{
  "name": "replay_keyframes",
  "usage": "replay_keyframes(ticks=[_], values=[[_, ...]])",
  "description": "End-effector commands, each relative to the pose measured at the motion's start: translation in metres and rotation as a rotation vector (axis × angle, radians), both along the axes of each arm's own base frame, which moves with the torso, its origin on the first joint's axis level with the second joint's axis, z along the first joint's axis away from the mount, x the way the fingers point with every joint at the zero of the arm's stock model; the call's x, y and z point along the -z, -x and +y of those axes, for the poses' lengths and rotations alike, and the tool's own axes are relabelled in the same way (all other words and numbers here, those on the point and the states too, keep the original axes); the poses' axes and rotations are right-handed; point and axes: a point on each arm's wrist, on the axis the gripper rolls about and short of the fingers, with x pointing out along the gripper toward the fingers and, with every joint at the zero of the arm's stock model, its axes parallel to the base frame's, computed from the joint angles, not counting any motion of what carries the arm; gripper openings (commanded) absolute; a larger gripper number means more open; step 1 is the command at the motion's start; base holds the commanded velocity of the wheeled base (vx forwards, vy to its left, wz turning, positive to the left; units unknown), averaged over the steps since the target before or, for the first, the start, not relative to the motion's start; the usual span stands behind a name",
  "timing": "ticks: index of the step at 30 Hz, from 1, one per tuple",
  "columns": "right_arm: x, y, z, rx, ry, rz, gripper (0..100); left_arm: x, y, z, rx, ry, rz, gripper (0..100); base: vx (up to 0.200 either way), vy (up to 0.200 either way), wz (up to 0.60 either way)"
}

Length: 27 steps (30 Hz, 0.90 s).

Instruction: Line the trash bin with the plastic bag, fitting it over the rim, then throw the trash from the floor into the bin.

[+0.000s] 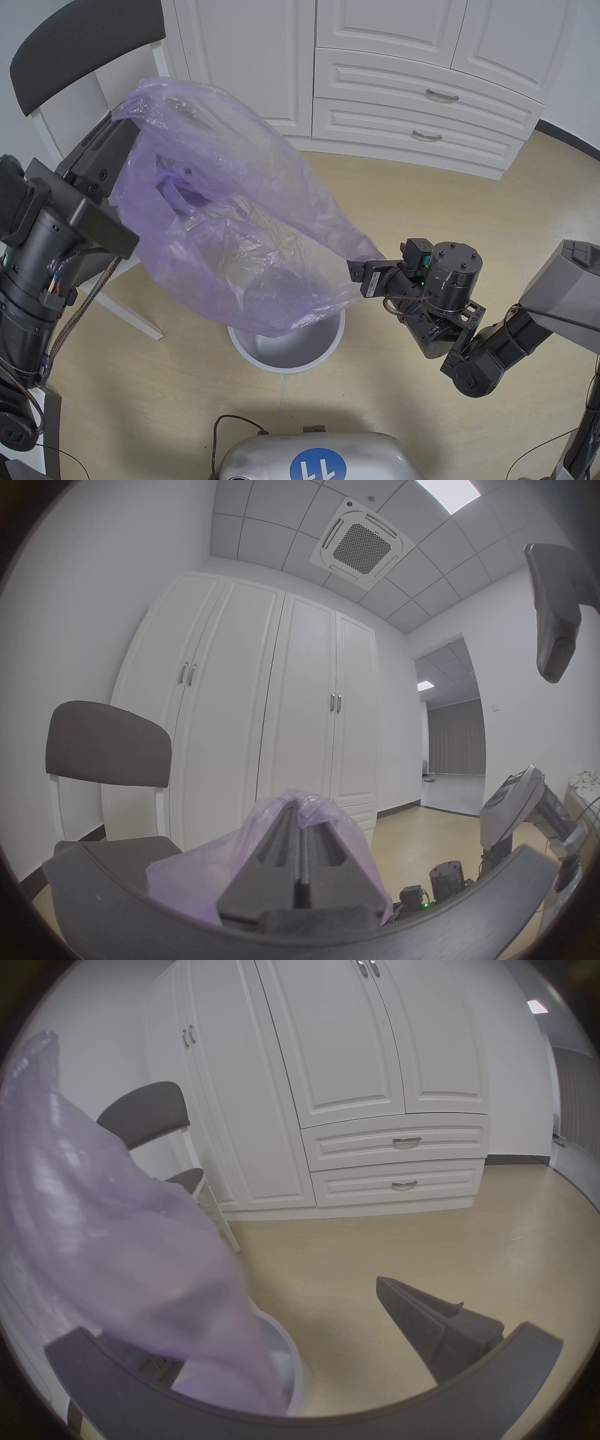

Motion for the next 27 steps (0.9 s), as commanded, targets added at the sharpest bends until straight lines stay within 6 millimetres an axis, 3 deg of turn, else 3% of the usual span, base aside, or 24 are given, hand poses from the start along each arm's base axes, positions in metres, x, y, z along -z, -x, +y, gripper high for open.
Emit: replay_keyframes(ticks=[1,17,27], values=[[0.006,-0.005,-0.005,0.019,0.014,0.012,100,-0.002,0.003,0.000,0.011,0.005,-0.008,0,0.000,0.000,0.00],[0.006,-0.002,-0.032,0.058,0.127,0.021,100,-0.002,0.000,-0.003,0.013,0.008,-0.004,0,0.000,0.000,0.00],[-0.011,0.002,-0.045,0.073,0.126,-0.018,100,0.003,-0.004,-0.004,0.009,-0.006,0.020,0,0.000,0.000,0.00]])
